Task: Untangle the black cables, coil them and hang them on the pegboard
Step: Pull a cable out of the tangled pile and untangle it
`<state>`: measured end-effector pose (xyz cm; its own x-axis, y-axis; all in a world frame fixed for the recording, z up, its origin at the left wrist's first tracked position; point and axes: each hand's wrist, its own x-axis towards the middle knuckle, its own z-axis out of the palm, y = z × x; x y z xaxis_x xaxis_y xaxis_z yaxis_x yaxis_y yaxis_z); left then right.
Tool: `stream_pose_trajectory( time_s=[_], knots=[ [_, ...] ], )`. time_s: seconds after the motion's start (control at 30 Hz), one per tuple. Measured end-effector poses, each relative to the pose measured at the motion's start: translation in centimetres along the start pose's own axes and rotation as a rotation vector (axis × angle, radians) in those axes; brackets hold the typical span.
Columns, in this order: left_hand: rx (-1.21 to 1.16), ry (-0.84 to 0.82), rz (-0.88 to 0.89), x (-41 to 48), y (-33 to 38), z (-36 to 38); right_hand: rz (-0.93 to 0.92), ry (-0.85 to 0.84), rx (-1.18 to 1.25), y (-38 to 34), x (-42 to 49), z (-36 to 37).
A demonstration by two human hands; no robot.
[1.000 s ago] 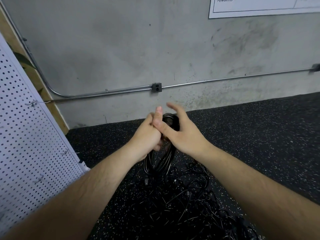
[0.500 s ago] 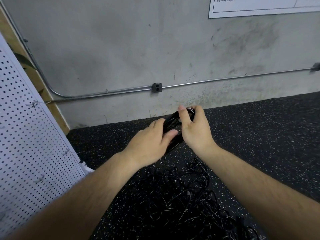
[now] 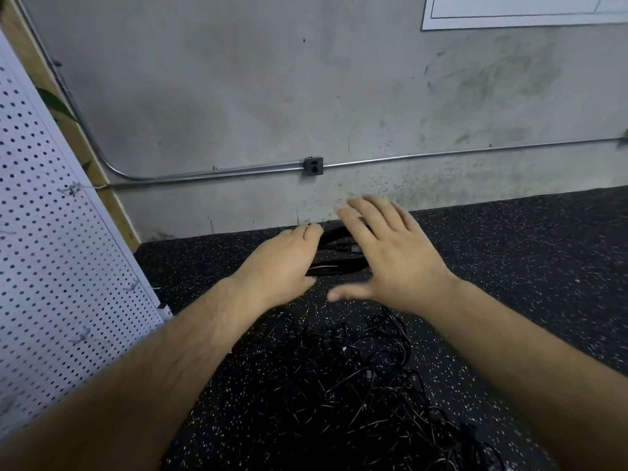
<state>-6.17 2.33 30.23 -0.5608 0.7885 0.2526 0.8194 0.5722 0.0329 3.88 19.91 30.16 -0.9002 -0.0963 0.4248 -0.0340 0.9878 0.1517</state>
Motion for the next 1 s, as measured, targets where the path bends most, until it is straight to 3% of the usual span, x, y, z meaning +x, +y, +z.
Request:
stream_pose_trajectory(
  time_s=[0.1,0.23,0.4,0.57,1.0],
  knots=[
    [-0.027,-0.082,0.01,-0.2,-0.1,0.0,0.041,-0.224,-0.128,-0.9,0.7,-0.6],
    [-0.094,-0.167,0.011,-0.4,0.4,0.2,0.126,-0.271,-0.272,-3.3,0.9,0.2],
    [-0.038,-0.295,0.008,-0.5,0.6,0.1,0.088,-0.291,-0.111,-3.0,0.7,0.9],
    [0.229,-0.178,-0.014,-0.6,1.5,2.4,0.023,-0.33,-0.048,-2.6,0.1,0.9],
    [0.231,-0.21,0.043,-2.0,0.2,2.4,-0.088,-0.374,0.035,-3.5,-0.4,1.7]
  ],
)
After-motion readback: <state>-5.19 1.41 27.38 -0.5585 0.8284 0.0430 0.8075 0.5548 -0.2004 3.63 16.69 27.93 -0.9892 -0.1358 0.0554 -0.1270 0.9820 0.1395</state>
